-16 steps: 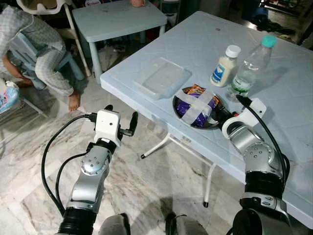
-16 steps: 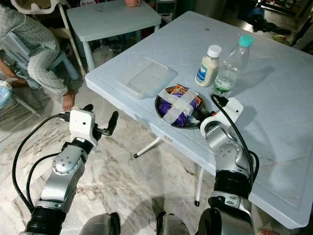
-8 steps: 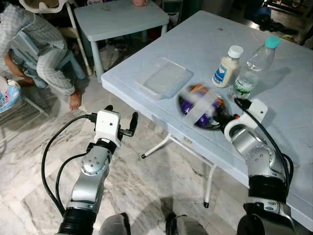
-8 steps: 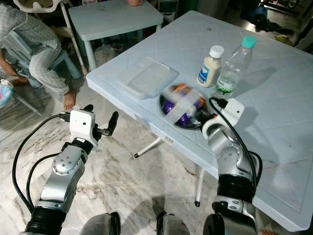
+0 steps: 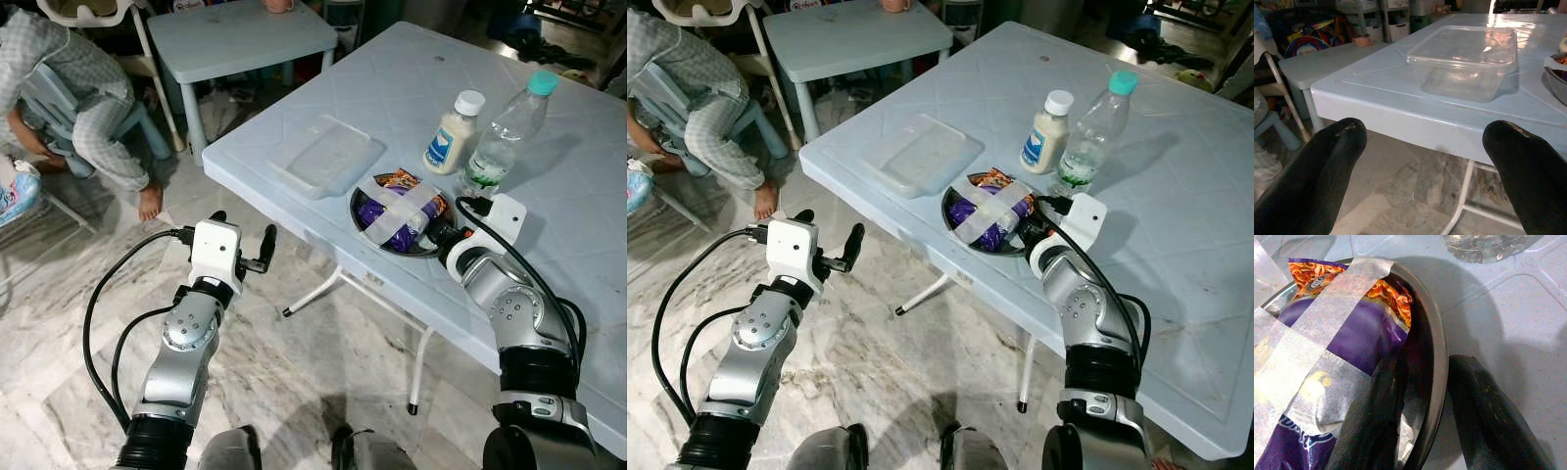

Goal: Restocking fridge

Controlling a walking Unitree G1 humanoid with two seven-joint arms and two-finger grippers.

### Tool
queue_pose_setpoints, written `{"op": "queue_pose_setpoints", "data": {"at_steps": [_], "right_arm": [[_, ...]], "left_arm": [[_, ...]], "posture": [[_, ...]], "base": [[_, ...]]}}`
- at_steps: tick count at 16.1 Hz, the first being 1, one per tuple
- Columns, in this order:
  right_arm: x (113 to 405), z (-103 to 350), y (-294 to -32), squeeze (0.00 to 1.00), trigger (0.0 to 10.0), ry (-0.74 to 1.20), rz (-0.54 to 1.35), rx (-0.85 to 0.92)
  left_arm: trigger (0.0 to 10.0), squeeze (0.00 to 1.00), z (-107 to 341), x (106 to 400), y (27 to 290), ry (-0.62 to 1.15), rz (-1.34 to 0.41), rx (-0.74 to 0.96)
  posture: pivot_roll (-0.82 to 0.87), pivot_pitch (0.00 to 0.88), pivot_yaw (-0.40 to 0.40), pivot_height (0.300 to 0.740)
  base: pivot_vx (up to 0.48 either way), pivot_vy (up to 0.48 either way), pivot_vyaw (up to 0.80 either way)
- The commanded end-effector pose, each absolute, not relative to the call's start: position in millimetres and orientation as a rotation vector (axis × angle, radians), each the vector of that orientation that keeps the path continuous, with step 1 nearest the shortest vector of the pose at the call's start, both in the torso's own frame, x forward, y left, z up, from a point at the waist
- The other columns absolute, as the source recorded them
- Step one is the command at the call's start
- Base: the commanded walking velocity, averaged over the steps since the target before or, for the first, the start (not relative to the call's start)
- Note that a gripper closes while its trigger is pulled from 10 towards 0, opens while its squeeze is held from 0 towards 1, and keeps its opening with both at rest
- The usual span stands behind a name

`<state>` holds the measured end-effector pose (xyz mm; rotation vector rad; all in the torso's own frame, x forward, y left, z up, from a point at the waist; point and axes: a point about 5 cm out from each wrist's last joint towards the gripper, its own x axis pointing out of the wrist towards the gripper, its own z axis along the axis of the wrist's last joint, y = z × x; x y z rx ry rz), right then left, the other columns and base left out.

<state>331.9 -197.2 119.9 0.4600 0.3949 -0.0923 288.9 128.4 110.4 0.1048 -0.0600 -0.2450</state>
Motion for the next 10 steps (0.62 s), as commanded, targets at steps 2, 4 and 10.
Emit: {"op": "queue_pose_setpoints", "data": {"at_steps": [2,4,10], "right_arm": [[325.1,93.8,-195.3,0.00,0.0,0.512,-0.104,0.453],[323.6,90.6,-196.2,0.00,0.0,0.526,-0.104,0.447],[322.2,96.5,-191.6,0.00,0.0,0.491,-0.103,0.505]], "left_arm": [[10.0,0.00,113.2,288.3,127.8,-0.067,-0.246,0.117],[10.0,0.00,113.4,288.5,128.4,-0.067,-0.244,0.118],[10.0,0.00,106.8,282.3,133.4,-0.038,-0.225,0.125]], "posture": [[0.04,0.131,-0.008,0.740],[0.04,0.130,-0.011,0.740],[0.04,0.120,-0.004,0.740]], "base": [[0.000,0.000,0.00],[0.000,0.000,0.00],[0.000,0.000,0.00]]}}
